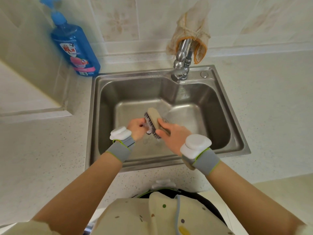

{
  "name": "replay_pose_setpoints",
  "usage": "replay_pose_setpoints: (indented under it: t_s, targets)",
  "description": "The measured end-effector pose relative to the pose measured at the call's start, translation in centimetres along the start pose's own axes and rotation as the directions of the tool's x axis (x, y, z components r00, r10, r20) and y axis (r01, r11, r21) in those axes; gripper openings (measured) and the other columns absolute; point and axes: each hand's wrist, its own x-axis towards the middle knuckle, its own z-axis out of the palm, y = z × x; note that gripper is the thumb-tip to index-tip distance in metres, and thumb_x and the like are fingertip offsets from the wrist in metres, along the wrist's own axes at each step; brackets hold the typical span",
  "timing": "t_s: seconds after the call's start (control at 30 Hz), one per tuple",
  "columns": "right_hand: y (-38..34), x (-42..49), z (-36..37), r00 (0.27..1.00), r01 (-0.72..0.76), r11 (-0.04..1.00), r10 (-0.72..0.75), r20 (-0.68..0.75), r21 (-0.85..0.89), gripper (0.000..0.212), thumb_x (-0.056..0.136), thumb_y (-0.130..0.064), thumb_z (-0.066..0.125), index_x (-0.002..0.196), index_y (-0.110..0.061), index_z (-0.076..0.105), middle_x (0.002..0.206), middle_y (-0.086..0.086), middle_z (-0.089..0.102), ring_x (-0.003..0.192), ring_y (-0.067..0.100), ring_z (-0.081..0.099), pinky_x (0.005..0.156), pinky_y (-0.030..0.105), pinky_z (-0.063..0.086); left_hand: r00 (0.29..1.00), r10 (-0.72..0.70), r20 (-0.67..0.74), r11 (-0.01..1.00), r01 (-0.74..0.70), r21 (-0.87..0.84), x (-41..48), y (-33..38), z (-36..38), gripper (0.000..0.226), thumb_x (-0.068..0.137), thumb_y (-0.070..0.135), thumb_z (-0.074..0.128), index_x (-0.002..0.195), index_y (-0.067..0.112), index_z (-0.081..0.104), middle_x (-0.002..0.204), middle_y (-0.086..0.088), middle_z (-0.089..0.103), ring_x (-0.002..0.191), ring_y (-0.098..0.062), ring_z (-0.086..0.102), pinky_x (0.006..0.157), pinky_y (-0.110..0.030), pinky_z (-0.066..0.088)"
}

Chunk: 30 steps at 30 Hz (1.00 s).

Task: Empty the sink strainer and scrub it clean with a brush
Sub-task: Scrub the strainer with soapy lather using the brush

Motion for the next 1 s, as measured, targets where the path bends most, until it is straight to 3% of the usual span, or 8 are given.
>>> replay_pose_setpoints:
  t_s: [0.13, 0.27, 0.37, 0.5, 0.67, 0.83, 0.9, 1.0]
  targets:
    - [0.8, 1.6, -0.9, 0.994, -0.091, 0.993, 0.095, -0.061, 0.068, 0.049, 0.097, -0.039, 0.042, 0.144, -0.032, 0.033, 0.147, 0.002, 0.044, 0.132, 0.030, 0.044, 0.108, 0.031, 0.035, 1.000, 0.008, 0.000, 1.000, -0.008, -0.009, -0.1, 0.0, 0.4, 0.021, 0.086, -0.002, 0.054, 0.102, -0.002, 0.067, 0.085, -0.007, 0.055, 0.083, -0.012, 0.046, 0.061, -0.014, 0.034]
    - [0.0, 0.6, -0.1, 1.000, -0.020, 1.000, 0.020, 0.003, -0.020, 0.049, 0.098, -0.040, 0.040, 0.145, -0.034, 0.029, 0.143, 0.004, 0.048, 0.128, 0.031, 0.048, 0.103, 0.032, 0.039, 1.000, 0.001, -0.029, 0.999, -0.002, -0.034, 0.5, -0.6, 0.1, 0.017, 0.083, -0.007, 0.056, 0.072, 0.001, 0.066, 0.056, 0.007, 0.056, 0.051, 0.011, 0.045, 0.059, -0.016, 0.034]
    - [0.8, 2.2, -0.9, 0.991, -0.110, 0.991, 0.115, -0.067, 0.080, 0.049, 0.097, -0.038, 0.043, 0.144, -0.029, 0.034, 0.147, 0.004, 0.044, 0.134, 0.030, 0.042, 0.108, 0.029, 0.034, 0.999, 0.037, 0.000, 0.999, -0.037, -0.004, 0.4, -0.1, 0.2, 0.017, 0.085, -0.003, 0.054, 0.095, 0.000, 0.068, 0.071, -0.004, 0.053, 0.065, -0.001, 0.045, 0.057, -0.013, 0.030]
    - [0.3, 0.8, -0.2, 0.999, -0.043, 0.999, 0.044, -0.033, 0.010, 0.049, 0.097, -0.040, 0.041, 0.145, -0.033, 0.032, 0.143, 0.002, 0.049, 0.130, 0.031, 0.046, 0.103, 0.030, 0.038, 1.000, 0.021, -0.014, 0.999, -0.022, -0.049, 1.3, 0.0, -0.1, 0.035, 0.084, -0.006, 0.052, 0.062, 0.020, 0.055, 0.064, -0.001, 0.049, 0.070, -0.013, 0.043, 0.060, -0.021, 0.032]
    - [0.8, 2.4, -1.2, 0.987, -0.104, 0.994, 0.108, -0.115, 0.043, 0.049, 0.097, -0.040, 0.042, 0.144, -0.032, 0.033, 0.143, 0.005, 0.049, 0.130, 0.032, 0.046, 0.105, 0.033, 0.038, 0.999, 0.001, -0.036, 0.995, -0.005, -0.104, 1.7, 0.7, 0.7, 0.022, 0.085, -0.004, 0.053, 0.075, 0.013, 0.062, 0.084, -0.010, 0.053, 0.084, -0.015, 0.044, 0.063, -0.022, 0.034]
    - [-0.2, 1.7, -1.0, 0.994, -0.045, 0.995, 0.036, -0.104, -0.085, 0.049, 0.098, -0.041, 0.039, 0.145, -0.034, 0.029, 0.139, 0.005, 0.053, 0.126, 0.033, 0.049, 0.101, 0.034, 0.040, 0.988, -0.154, -0.023, 0.964, 0.145, -0.225, 3.2, 0.1, 1.4, 0.027, 0.082, -0.010, 0.050, 0.071, 0.012, 0.062, 0.039, 0.015, 0.058, 0.066, -0.011, 0.047, 0.060, -0.021, 0.039]
    - [0.4, 2.8, -1.6, 0.988, -0.097, 0.995, 0.093, -0.121, -0.033, 0.049, 0.098, -0.039, 0.039, 0.146, -0.031, 0.030, 0.141, 0.006, 0.051, 0.128, 0.033, 0.047, 0.103, 0.033, 0.038, 0.980, -0.199, 0.015, 0.927, 0.193, -0.321, 3.2, 0.5, 1.7, 0.026, 0.082, -0.011, 0.050, 0.081, 0.012, 0.063, 0.041, 0.015, 0.059, 0.062, -0.007, 0.049, 0.052, -0.011, 0.043]
    - [-0.1, 2.1, -1.0, 0.995, -0.065, 0.994, 0.057, -0.081, -0.093, 0.049, 0.098, -0.041, 0.038, 0.146, -0.035, 0.028, 0.138, 0.005, 0.053, 0.124, 0.033, 0.051, 0.099, 0.033, 0.041, 0.972, -0.228, 0.058, 0.881, 0.231, -0.412, 3.2, 0.7, 1.6, 0.038, 0.081, -0.017, 0.044, 0.062, 0.015, 0.055, 0.036, 0.012, 0.057, 0.049, -0.004, 0.054, 0.048, -0.011, 0.044]
